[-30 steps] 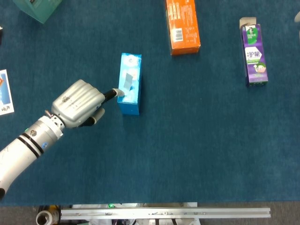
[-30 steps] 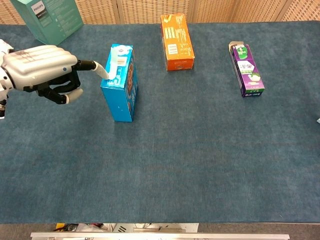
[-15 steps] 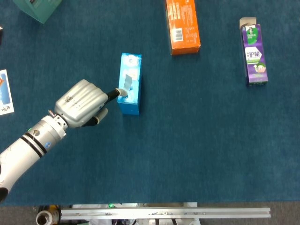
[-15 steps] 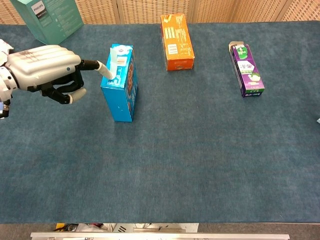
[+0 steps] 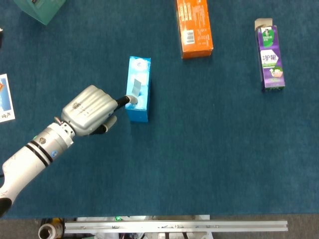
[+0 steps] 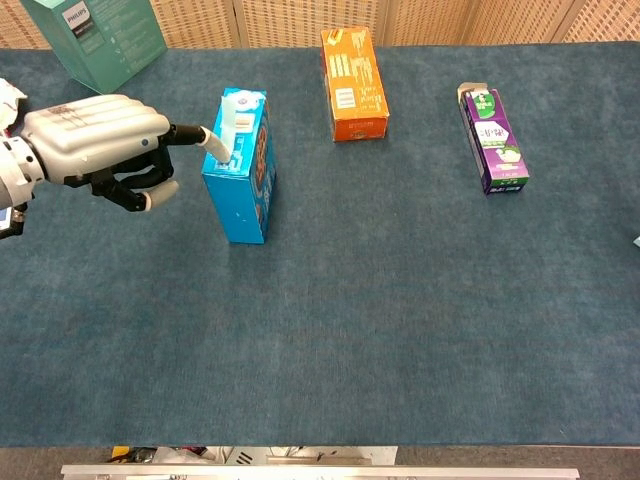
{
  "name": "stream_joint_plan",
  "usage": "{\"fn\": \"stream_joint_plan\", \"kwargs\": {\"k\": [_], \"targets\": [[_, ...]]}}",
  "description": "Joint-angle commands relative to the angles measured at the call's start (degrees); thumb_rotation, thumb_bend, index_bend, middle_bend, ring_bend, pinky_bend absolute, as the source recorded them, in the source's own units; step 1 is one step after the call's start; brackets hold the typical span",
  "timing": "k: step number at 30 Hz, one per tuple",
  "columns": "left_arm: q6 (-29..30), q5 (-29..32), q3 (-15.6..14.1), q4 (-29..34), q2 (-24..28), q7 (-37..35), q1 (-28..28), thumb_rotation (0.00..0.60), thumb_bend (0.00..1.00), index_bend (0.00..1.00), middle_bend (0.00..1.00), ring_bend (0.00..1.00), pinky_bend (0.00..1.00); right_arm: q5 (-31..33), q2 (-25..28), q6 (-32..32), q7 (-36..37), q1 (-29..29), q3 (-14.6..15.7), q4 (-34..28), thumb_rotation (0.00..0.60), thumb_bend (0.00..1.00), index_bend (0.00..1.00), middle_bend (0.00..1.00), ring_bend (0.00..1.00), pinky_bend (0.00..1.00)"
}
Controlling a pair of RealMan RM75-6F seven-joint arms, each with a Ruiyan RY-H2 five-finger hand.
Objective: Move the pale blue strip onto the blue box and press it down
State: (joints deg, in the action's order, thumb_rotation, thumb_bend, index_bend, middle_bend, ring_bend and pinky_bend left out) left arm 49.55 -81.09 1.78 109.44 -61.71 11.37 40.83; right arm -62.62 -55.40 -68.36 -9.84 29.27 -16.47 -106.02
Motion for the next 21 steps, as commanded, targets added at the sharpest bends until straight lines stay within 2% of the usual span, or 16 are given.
{"fn": "stream_joint_plan", "kwargs": {"k": [1, 21], "targets": [[0.3, 0.0, 0.3, 0.0, 0.0, -0.2, 0.1, 0.600, 0.52, 0.21, 0.88, 0.89, 0.85, 0.0, -0.1, 0.1, 0.1, 0.0, 0.1, 0.1, 0.600, 0.44, 0.45, 0.90, 0.97, 1.00], [-0.7, 2.3, 1.3, -0.9, -1.1, 0.2, 1.3, 0.600, 0.52, 0.21, 0.88, 0.89, 0.85, -0.1, 0.6, -0.1, 0.8, -0.7, 0.0, 0.5, 0.600, 0.44, 0.45, 0.91, 0.97, 1.00]]}}
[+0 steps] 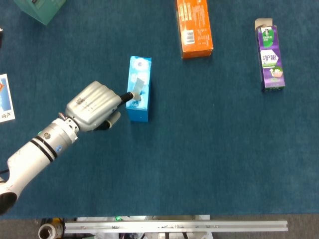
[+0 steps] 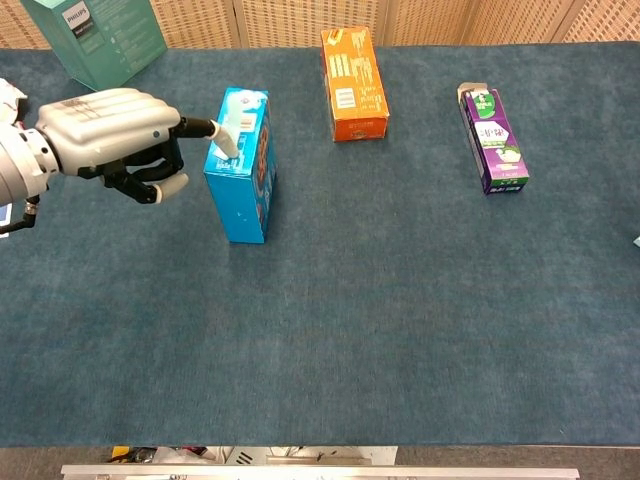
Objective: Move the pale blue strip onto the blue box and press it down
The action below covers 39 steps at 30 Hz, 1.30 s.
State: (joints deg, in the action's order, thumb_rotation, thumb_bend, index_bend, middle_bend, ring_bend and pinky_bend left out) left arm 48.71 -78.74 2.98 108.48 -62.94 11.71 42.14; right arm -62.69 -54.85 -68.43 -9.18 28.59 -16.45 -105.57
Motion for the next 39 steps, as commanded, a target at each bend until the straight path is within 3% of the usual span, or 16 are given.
{"fn": "stream_joint_plan", "kwargs": {"k": [1, 13, 24, 29, 34, 39], "targets": [[0.2, 0.0, 0.1, 0.1, 0.2, -0.2, -0.1, 0.600, 0.52, 0.21, 0.88, 0.89, 0.85, 0.0, 0.0, 0.0, 0.1, 0.0, 0.0, 0.1, 0.600, 0.44, 0.45, 0.91, 0.97, 1.00], [0.5, 0.3, -0.1, -0.2, 0.7, -0.4, -0.3, 0.600, 0.52, 0.21, 0.88, 0.89, 0.85, 0.0, 0.1, -0.1, 0.0, -0.2, -0.1, -0.1, 0.600, 0.44, 0.45, 0.91, 0.98, 1.00], [6.3, -2.3, -0.8, 1.1, 4.4, -3.5, -4.3, 0.600, 0.52, 0.21, 0.86, 0.87, 0.85, -0.1, 0.9, -1.1, 0.3, -1.5, 0.3, -0.5, 0.600, 0.44, 0.45, 0.91, 0.97, 1.00], [11.3, -1.6, -1.5, -0.3, 5.5, -4.6, -8.2, 0.600, 0.52, 0.21, 0.77, 0.76, 0.83, 0.3, 2.2, -1.9, 0.6, -3.8, 1.8, -1.2, 0.600, 0.44, 0.45, 0.89, 0.92, 1.00], [17.0, 0.8, -2.2, -3.1, 5.6, -4.9, -13.2, 0.600, 0.52, 0.21, 0.61, 0.59, 0.70, -0.5, 3.3, -3.5, 0.5, -6.8, 4.0, -0.6, 0.600, 0.44, 0.45, 0.79, 0.81, 1.00], [22.9, 2.3, -2.6, -6.6, 3.9, -6.4, -18.3, 0.600, 0.46, 0.21, 0.47, 0.42, 0.54, -3.2, 4.5, -6.0, 0.4, -10.2, 6.6, -0.8, 0.600, 0.37, 0.44, 0.65, 0.62, 0.80]]}}
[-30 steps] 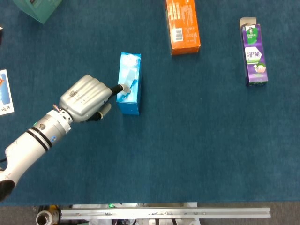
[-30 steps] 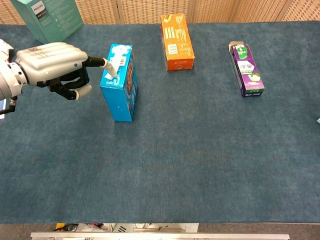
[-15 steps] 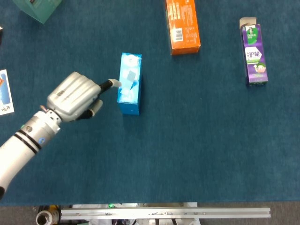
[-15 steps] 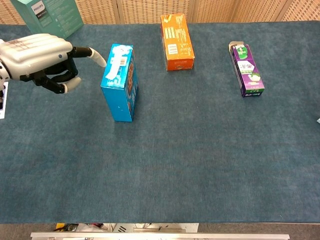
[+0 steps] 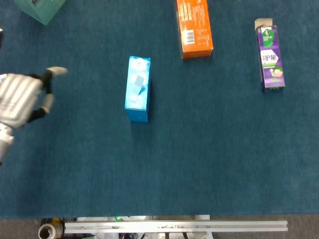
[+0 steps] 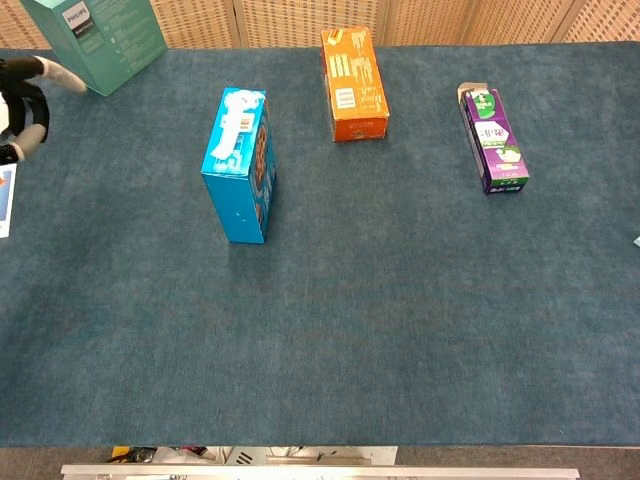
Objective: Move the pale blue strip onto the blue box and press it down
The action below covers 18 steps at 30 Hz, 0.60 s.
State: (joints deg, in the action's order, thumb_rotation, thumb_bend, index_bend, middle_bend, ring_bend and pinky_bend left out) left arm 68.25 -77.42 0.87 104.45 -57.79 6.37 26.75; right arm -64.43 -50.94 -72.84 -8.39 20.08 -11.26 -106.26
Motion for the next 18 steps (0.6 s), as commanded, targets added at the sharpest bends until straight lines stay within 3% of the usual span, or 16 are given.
{"fn": "stream_joint_plan", "kwargs": {"k": [1, 3, 7, 11, 18], "targets": [[4.3, 1.0, -0.7, -3.4, -1.7, -1.2, -3.8, 0.600, 0.44, 0.21, 0.46, 0.40, 0.50, -2.3, 0.4, -2.4, -0.7, -2.4, 2.0, 0.0, 0.600, 0.36, 0.43, 0.63, 0.60, 0.77], [6.8, 0.8, -1.1, -5.4, -2.9, -1.5, -6.0, 0.600, 0.41, 0.21, 0.42, 0.36, 0.45, -4.4, -0.2, -4.1, -1.3, -4.2, 3.7, 0.6, 0.600, 0.34, 0.41, 0.59, 0.55, 0.71], [11.4, 0.2, -1.8, -8.2, -4.2, -3.1, -10.0, 0.600, 0.40, 0.21, 0.38, 0.31, 0.38, -8.7, -2.0, -8.5, -0.3, -7.5, 5.8, 3.1, 0.600, 0.32, 0.40, 0.57, 0.53, 0.69], [15.5, -1.5, -3.0, -10.3, -5.0, -4.5, -13.9, 0.600, 0.40, 0.21, 0.37, 0.31, 0.37, -9.8, -4.6, -13.2, 0.5, -10.9, 6.4, 7.0, 0.600, 0.30, 0.40, 0.56, 0.52, 0.69], [18.8, -3.7, -5.1, -11.3, -4.3, -6.0, -18.6, 0.600, 0.40, 0.21, 0.37, 0.31, 0.36, -12.5, -6.0, -15.8, 2.5, -14.2, 7.9, 8.5, 0.600, 0.29, 0.40, 0.56, 0.52, 0.69]]}}
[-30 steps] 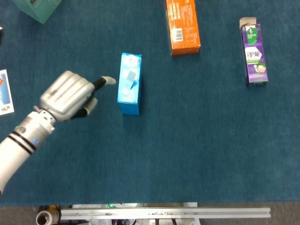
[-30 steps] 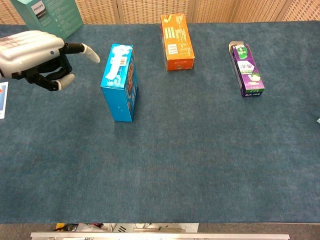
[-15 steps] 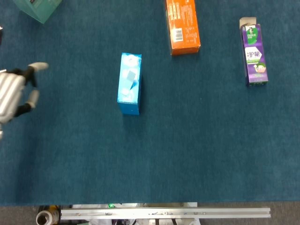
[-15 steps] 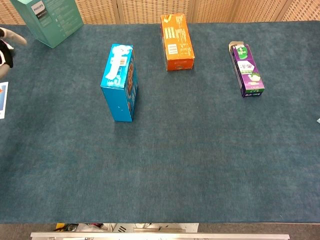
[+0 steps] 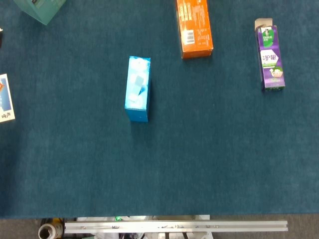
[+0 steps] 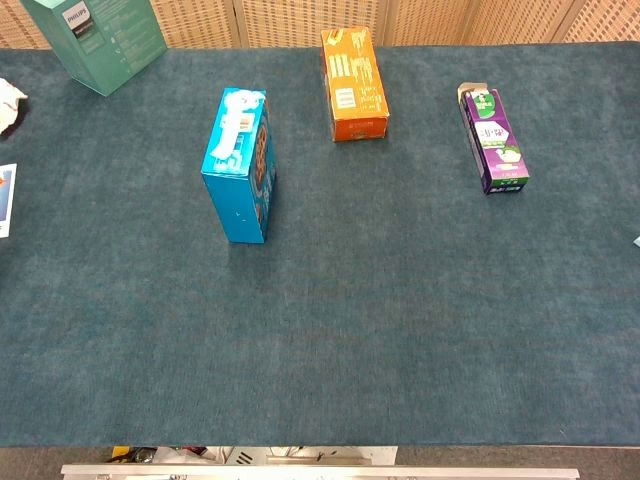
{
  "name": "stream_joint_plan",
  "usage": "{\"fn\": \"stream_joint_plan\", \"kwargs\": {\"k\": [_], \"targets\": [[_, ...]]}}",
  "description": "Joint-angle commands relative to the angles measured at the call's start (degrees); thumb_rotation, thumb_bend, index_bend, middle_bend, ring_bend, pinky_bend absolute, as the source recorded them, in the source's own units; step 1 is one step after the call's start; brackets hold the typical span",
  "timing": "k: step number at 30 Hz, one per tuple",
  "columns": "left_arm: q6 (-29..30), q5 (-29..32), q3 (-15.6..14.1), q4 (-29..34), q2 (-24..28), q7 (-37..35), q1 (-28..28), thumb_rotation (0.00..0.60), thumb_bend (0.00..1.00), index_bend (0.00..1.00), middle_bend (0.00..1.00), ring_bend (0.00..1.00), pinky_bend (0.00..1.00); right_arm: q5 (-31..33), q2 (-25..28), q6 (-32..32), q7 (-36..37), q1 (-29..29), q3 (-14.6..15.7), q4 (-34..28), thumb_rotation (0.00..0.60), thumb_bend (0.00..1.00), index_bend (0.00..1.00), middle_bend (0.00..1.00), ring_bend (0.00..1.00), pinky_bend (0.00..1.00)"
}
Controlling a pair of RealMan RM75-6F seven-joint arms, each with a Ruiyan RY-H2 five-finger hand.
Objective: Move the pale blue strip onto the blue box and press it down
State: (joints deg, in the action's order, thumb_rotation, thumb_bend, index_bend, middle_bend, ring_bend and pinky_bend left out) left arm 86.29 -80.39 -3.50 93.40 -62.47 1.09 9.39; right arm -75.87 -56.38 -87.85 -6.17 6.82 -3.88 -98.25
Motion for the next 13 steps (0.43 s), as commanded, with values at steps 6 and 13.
{"fn": "stream_joint_plan", "kwargs": {"k": [6, 13], "targets": [[3.1, -2.5, -0.7, 0.7, 1.4, -1.2, -3.6, 0.600, 0.40, 0.21, 0.37, 0.31, 0.36, -2.4, -0.4, -1.0, 0.8, -1.7, 0.4, 0.2, 0.600, 0.29, 0.40, 0.56, 0.52, 0.69], [3.2, -3.2, 0.4, 0.8, 1.5, -1.7, -4.2, 0.600, 0.40, 0.21, 0.37, 0.31, 0.36, -1.7, 0.5, 0.5, 0.8, -1.4, -0.6, -2.0, 0.600, 0.29, 0.40, 0.56, 0.52, 0.69]]}}
